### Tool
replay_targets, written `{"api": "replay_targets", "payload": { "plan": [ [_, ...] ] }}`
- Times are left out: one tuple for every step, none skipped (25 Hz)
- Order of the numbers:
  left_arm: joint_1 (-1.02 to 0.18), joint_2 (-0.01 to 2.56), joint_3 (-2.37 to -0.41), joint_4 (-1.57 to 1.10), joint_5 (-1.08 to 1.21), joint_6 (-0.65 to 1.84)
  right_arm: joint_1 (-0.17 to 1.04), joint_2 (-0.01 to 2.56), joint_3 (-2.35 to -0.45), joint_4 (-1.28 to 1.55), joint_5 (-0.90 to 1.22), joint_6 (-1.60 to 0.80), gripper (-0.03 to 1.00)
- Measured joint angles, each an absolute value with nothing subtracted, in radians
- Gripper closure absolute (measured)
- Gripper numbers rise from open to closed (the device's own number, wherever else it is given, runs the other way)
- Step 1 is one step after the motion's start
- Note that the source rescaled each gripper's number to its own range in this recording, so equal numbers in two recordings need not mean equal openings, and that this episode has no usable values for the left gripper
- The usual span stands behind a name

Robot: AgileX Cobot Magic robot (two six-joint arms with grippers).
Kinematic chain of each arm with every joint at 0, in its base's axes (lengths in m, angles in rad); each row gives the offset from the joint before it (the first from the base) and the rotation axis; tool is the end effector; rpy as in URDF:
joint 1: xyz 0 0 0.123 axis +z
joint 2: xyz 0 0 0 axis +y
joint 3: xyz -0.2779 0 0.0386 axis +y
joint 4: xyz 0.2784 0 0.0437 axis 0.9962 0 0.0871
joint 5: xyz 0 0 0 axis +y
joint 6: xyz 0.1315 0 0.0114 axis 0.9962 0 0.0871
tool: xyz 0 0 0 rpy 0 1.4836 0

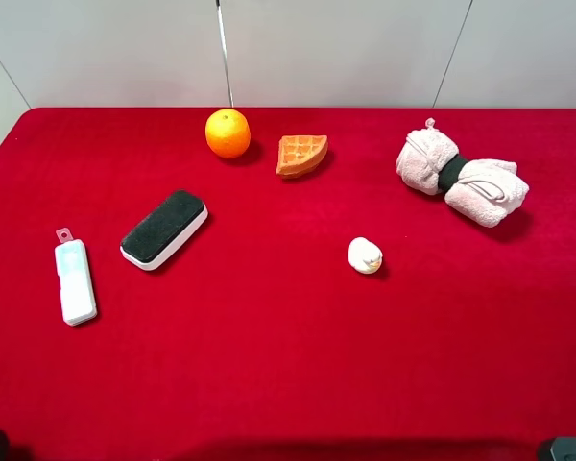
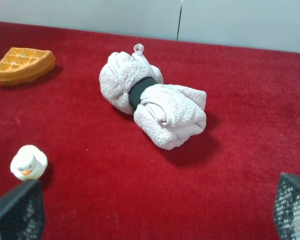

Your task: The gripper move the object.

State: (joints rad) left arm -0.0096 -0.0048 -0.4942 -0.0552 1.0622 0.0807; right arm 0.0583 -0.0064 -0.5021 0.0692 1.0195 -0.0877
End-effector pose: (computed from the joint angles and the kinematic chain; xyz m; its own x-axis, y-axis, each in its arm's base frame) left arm 0.0626 -0.0070 0.2714 -0.4542 0.0581 -0.8890 0.0770 0.9967 0.0258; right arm 0.0633 0.0115 0.2794 -0.4033 -0.0749 -0.9120 -0.1327 0.9909 -0.0227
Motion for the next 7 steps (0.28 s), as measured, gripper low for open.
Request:
{"api": "replay_targets", "payload": {
  "plan": [
    [-0.01,-0.005,-0.494,-0.055,1.062,0.081,0.058,-0.006,-0.502,0.069,1.019,-0.088,-0.02],
    [-0.01,-0.005,-0.494,-0.055,1.062,0.081,0.058,-0.006,-0.502,0.069,1.019,-0.088,-0.02],
    [-0.01,-0.005,-0.494,-0.055,1.062,0.081,0.058,-0.006,-0.502,0.069,1.019,-0.088,-0.02],
    [-0.01,-0.005,-0.494,-0.055,1.062,0.081,0.058,-0.006,-0.502,0.069,1.019,-0.088,-0.02],
    [-0.01,-0.005,-0.494,-0.055,1.062,0.081,0.058,-0.006,-0.502,0.069,1.019,-0.088,-0.02],
    [-0.01,-0.005,-0.494,-0.055,1.062,0.081,0.058,-0.006,-0.502,0.069,1.019,-0.088,-0.02],
    [-0.01,-0.005,-0.494,-0.055,1.062,0.081,0.058,-0.006,-0.502,0.069,1.019,-0.088,-0.02]
  ]
}}
